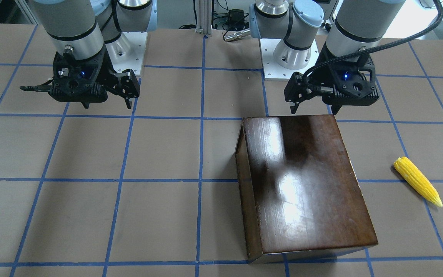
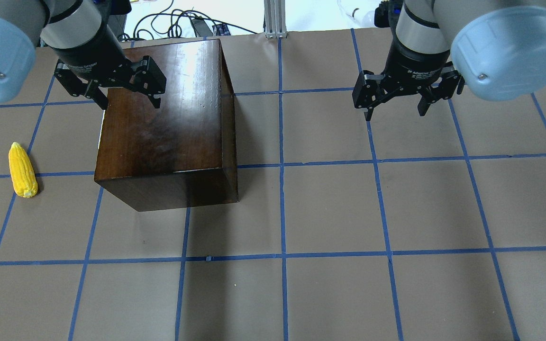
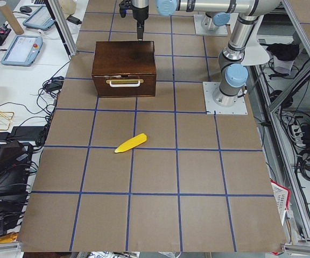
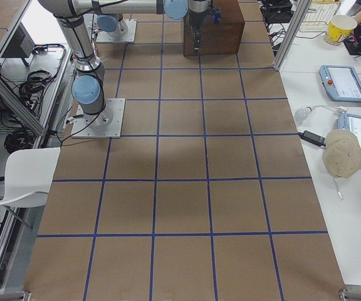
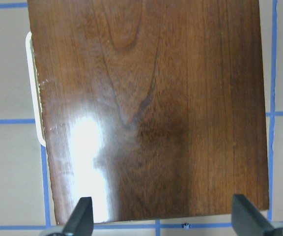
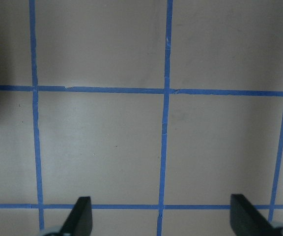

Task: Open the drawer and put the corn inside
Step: 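Move the left gripper down beside the cabinet to the white drawer handle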

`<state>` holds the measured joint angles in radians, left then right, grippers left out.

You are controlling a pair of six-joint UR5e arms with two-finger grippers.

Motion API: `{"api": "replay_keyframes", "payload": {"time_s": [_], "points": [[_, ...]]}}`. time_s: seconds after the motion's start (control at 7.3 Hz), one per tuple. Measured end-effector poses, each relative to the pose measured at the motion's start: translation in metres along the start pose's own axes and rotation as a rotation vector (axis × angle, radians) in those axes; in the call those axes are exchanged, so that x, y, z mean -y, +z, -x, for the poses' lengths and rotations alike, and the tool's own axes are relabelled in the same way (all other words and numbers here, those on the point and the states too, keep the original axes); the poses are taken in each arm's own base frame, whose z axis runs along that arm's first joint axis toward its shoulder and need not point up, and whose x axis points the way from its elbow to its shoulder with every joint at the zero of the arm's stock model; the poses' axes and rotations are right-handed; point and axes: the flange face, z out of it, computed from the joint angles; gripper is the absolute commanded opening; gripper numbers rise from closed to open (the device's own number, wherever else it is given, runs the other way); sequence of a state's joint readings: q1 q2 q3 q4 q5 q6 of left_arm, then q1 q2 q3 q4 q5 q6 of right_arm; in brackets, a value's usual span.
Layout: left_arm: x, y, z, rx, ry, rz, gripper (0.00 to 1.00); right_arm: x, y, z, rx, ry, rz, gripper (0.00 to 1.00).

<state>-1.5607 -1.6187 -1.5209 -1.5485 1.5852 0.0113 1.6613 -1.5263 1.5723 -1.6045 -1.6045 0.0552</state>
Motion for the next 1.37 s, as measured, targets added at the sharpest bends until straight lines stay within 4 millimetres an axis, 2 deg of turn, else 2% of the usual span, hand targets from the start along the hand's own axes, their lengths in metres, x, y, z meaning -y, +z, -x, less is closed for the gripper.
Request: {"api": "replay_keyframes", "payload": {"time_s": [0.14,0.41,0.55,0.68,0.96,1.1,1.37], "points": [[0.004,0.000,0.009,-0.005,-0.017,0.000,1.00,0.000,0.000,0.000,0.000,0.000,0.000,1.00],[0.020,0.008,0.042,-0.027,-0.059,0.006,1.00,0.000,0.000,0.000,0.000,0.000,0.000,1.00],[0.028,0.014,0.064,-0.035,-0.057,0.012,1.00,0.000,0.000,0.000,0.000,0.000,0.000,1.00],[0.035,0.020,0.095,-0.039,-0.056,0.021,1.00,0.000,0.000,0.000,0.000,0.000,0.000,1.00],[0.038,0.031,0.154,-0.060,-0.042,0.031,1.00,0.000,0.000,0.000,0.000,0.000,0.000,1.00],[0.038,0.041,0.175,-0.094,-0.040,0.037,1.00,0.000,0.000,0.000,0.000,0.000,0.000,1.00],[0.044,0.081,0.211,-0.162,-0.045,0.052,1.00,0.000,0.000,0.000,0.000,0.000,0.000,1.00]]}}
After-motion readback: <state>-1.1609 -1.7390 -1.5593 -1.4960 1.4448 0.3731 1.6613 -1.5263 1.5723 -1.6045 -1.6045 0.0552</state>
